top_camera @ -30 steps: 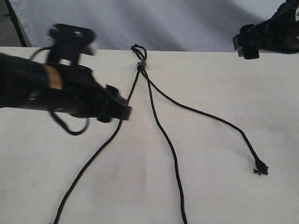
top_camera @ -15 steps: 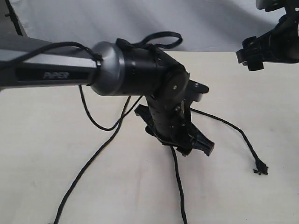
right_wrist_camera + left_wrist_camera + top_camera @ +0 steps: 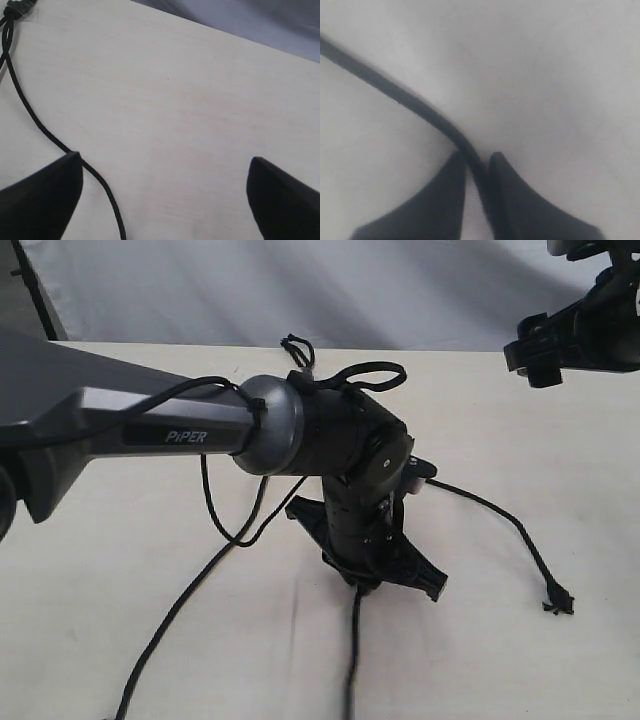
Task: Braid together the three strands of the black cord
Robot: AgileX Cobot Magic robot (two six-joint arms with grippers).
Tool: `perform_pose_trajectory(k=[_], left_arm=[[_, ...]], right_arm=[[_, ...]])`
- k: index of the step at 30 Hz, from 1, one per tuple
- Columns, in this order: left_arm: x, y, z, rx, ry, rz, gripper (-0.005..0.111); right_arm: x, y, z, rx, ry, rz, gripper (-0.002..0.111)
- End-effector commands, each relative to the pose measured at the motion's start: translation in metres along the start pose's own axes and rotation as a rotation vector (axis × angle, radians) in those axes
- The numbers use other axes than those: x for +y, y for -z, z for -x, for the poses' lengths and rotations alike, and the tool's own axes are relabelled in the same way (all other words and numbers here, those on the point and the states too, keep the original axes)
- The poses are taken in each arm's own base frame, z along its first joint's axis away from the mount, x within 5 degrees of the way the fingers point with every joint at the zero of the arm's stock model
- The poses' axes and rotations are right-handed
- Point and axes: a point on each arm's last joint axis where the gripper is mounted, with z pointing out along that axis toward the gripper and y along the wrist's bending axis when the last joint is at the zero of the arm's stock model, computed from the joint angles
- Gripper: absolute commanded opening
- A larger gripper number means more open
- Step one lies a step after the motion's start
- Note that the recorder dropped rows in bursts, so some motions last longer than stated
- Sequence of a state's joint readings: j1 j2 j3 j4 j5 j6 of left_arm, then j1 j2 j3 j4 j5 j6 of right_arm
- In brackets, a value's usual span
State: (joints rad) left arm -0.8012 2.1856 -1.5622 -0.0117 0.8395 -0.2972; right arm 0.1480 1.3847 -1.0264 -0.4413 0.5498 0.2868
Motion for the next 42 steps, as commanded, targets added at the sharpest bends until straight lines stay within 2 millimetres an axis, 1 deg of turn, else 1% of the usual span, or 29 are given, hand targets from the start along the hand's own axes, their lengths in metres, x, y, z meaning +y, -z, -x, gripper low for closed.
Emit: perform_pose_trajectory(k=[1, 2, 4, 5, 7, 8, 10, 12, 13, 16, 18, 21, 25, 28, 31, 33, 36, 38, 39, 40, 41, 42], left_arm=[[-0.001, 0.003, -0.001, 0.018, -0.093, 0.004, 0.0], [0.002, 0.008, -0.001, 0.021, -0.113, 0.015, 0.0], [0.008, 0.023, -0.002, 0.023, -0.151, 0.05, 0.0], [0.013, 0.035, -0.001, 0.014, -0.169, 0.084, 0.0], [0.032, 0.066, 0.001, -0.019, -0.165, 0.182, 0.0], [0.042, 0.078, 0.001, -0.031, -0.159, 0.236, 0.0], [0.068, 0.105, 0.0, -0.038, -0.109, 0.347, 0.0], [0.095, 0.124, -0.003, -0.028, -0.049, 0.422, 0.0], [0.109, 0.131, -0.005, -0.015, -0.018, 0.449, 0.0], [0.147, 0.14, -0.007, -0.001, 0.078, 0.478, 0.0], [0.17, 0.135, -0.014, 0.032, 0.129, 0.488, 0.0], [0.201, 0.119, -0.026, 0.047, 0.194, 0.483, 0.0], [0.227, 0.089, -0.047, 0.027, 0.226, 0.454, 0.0], [0.235, 0.067, -0.061, -0.015, 0.218, 0.418, 0.0], [0.237, 0.05, -0.071, -0.065, 0.202, 0.381, 0.0], [0.236, 0.044, -0.077, -0.076, 0.193, 0.367, 0.0], [0.234, 0.039, -0.08, -0.084, 0.199, 0.347, 0.001], [0.232, 0.038, -0.081, -0.08, 0.23, 0.327, 0.012], [0.232, 0.038, -0.081, -0.08, 0.234, 0.325, 0.024], [0.232, 0.038, -0.081, -0.08, 0.234, 0.325, 0.033], [0.232, 0.038, -0.081, -0.084, 0.243, 0.324, 0.046], [0.232, 0.038, -0.081, -0.084, 0.243, 0.324, 0.053]], right_arm=[[-0.002, 0.001, 0.001, -0.023, 0.0, -0.005, 0.083], [-0.002, 0.001, 0.001, -0.023, -0.001, -0.004, 0.083], [-0.002, 0.001, 0.001, -0.023, -0.001, -0.004, 0.083], [-0.002, 0.001, 0.001, -0.023, -0.001, -0.004, 0.083], [-0.002, 0.001, 0.001, -0.023, -0.001, -0.004, 0.083], [-0.002, 0.001, 0.001, -0.023, -0.005, -0.003, 0.083], [-0.002, 0.001, 0.001, -0.022, -0.007, -0.002, 0.083], [-0.002, 0.001, 0.001, -0.022, -0.007, -0.002, 0.083], [-0.002, 0.001, 0.001, -0.022, -0.007, -0.002, 0.083], [-0.002, 0.001, 0.001, -0.022, -0.014, -0.001, 0.083], [-0.002, 0.001, 0.001, -0.022, -0.018, -0.001, 0.083], [-0.002, 0.001, 0.001, -0.022, -0.018, -0.001, 0.083], [-0.002, 0.001, 0.002, -0.033, -0.018, 0.002, 0.083], [-0.001, 0.001, 0.003, -0.042, -0.04, 0.006, 0.083], [-0.001, 0.001, 0.003, -0.045, -0.044, 0.007, 0.083], [-0.001, 0.001, 0.003, -0.045, -0.05, 0.008, 0.083], [-0.001, 0.001, 0.003, -0.043, -0.068, 0.015, 0.083], [0.0, 0.001, 0.003, -0.042, -0.07, 0.016, 0.083], [0.0, 0.001, 0.003, -0.041, -0.078, 0.021, 0.083], [0.0, 0.001, 0.003, -0.041, -0.08, 0.022, 0.083], [0.001, 0.001, 0.003, -0.041, -0.079, 0.023, 0.083], [0.001, 0.001, 0.003, -0.04, -0.084, 0.026, 0.083]])
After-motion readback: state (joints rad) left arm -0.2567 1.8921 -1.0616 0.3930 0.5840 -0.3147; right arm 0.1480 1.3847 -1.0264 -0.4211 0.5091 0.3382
